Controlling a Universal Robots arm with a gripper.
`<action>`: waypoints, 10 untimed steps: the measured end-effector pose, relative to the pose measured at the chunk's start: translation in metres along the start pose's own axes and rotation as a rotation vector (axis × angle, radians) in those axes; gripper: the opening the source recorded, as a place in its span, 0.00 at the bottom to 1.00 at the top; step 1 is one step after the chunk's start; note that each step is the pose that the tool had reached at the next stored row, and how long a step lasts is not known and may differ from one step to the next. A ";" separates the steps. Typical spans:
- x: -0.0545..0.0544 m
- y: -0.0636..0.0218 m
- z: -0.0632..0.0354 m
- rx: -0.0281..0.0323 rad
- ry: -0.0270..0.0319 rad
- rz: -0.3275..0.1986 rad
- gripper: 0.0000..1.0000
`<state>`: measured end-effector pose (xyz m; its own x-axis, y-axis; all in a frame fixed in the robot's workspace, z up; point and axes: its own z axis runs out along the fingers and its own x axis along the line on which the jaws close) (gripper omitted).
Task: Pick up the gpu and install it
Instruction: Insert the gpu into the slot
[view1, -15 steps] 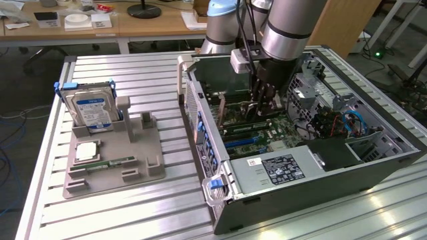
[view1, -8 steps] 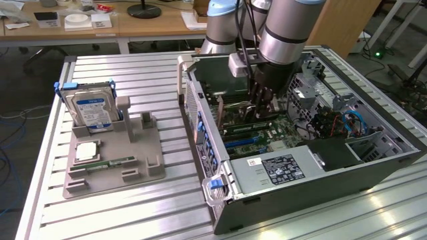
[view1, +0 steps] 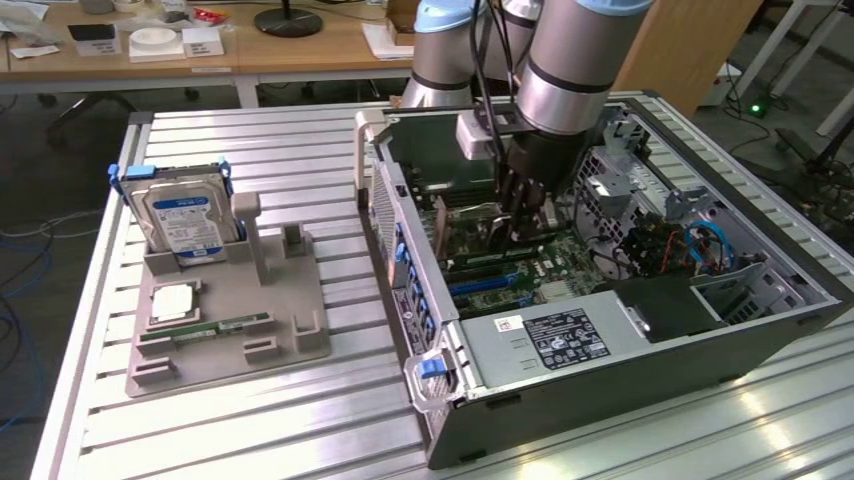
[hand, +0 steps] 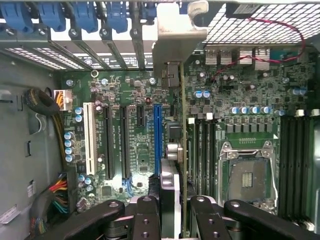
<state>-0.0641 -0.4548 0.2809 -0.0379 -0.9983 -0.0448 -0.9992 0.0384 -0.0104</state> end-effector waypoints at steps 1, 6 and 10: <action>0.000 0.0000 0.0009 0.0002 0.0048 0.000 0.28; 0.000 0.0001 0.0036 0.0004 0.0096 0.000 0.28; 0.001 0.0002 0.0064 0.0005 0.0095 0.000 0.28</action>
<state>-0.0643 -0.4558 0.2745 -0.0381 -0.9986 -0.0353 -0.9992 0.0385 -0.0108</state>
